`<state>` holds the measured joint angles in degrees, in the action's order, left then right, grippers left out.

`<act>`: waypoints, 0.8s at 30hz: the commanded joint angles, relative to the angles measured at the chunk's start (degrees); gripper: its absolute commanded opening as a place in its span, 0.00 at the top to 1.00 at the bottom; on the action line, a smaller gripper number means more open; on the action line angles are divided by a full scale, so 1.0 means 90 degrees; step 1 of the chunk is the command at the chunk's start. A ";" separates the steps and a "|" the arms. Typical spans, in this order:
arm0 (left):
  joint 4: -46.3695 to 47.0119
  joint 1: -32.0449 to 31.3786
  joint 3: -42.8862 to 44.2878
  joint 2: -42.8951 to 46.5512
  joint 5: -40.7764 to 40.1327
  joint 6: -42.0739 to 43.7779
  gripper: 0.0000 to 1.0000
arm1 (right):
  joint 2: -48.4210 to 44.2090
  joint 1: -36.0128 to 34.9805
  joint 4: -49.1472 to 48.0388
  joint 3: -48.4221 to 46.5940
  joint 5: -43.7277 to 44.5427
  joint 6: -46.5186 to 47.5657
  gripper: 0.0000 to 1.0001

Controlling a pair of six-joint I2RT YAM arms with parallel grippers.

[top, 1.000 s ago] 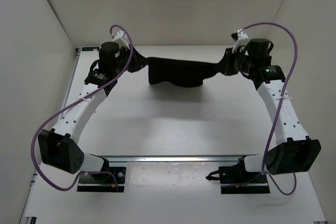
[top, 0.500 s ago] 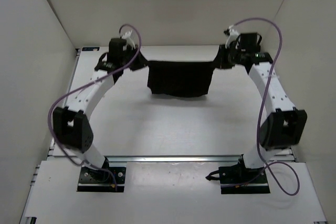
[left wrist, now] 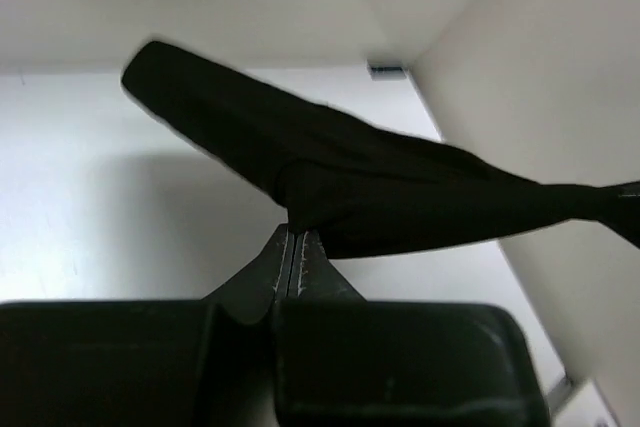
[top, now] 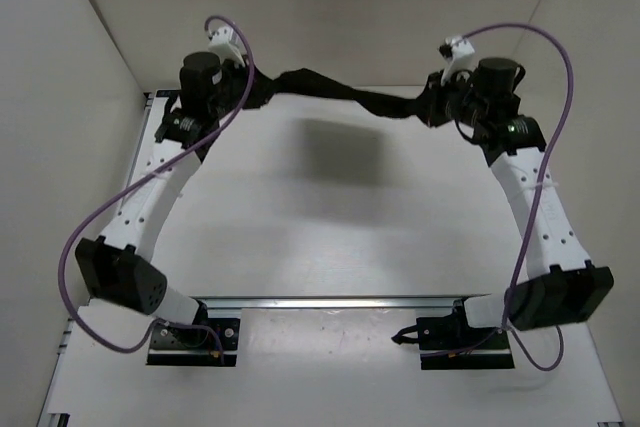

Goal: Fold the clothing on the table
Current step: Flatten the skirt out

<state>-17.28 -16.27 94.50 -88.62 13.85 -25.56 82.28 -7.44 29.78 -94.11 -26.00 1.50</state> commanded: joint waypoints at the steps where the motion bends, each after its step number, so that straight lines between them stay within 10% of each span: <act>1: -0.0189 -0.0135 -0.1441 0.0802 -0.0659 0.0330 1.00 | -0.0994 0.0153 -0.0077 0.1381 0.0418 0.0078 0.99; 11: -0.1302 -0.1171 -0.5361 0.4249 -0.0884 -0.0372 1.00 | -0.3321 -0.1038 0.0979 0.4518 0.0507 -0.1044 1.00; 24: -0.0356 -0.0487 -0.5665 0.2386 -0.0513 -0.0343 1.00 | -0.1106 -0.0677 -0.0340 0.5222 -0.0627 -0.1084 1.00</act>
<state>-22.52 -21.47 44.23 -67.64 12.84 -28.62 70.96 -13.23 30.11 -46.98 -32.42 -8.25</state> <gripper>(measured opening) 0.022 0.009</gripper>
